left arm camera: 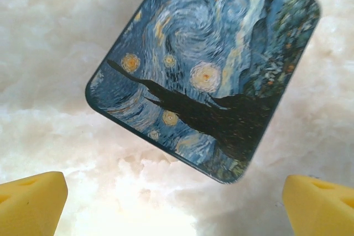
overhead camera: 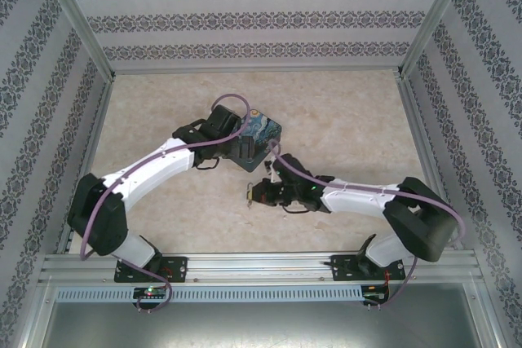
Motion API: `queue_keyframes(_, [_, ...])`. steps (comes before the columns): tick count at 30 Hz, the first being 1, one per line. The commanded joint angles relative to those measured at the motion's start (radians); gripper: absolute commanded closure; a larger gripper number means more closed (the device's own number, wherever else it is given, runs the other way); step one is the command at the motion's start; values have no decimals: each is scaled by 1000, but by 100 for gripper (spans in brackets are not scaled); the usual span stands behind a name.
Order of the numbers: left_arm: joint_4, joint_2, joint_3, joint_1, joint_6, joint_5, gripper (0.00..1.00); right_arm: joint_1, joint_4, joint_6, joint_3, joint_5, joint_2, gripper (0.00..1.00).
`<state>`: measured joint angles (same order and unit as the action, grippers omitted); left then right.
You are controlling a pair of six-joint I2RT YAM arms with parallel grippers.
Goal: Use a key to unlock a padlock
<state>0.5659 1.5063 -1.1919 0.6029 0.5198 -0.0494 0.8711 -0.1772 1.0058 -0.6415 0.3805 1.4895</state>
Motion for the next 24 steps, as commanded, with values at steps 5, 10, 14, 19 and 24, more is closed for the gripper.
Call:
queue_keyframes(5, [93, -106, -2, 3, 8, -32, 0, 88, -124, 80, -61, -60, 164, 100])
queue_keyframes(10, [98, -143, 23, 0, 18, -29, 0, 80, -107, 69, -40, -81, 151, 84])
queue_keyframes(14, [95, -161, 37, 0, 31, -26, 0, 55, -99, 67, 5, -90, 116, 59])
queue_keyframes(19, [106, -182, 35, -6, 47, -42, 0, 9, -76, 64, 71, -94, 8, 42])
queue_keyframes(24, [111, -232, 45, -11, 60, -146, 0, -73, 35, 17, 116, -100, -212, 14])
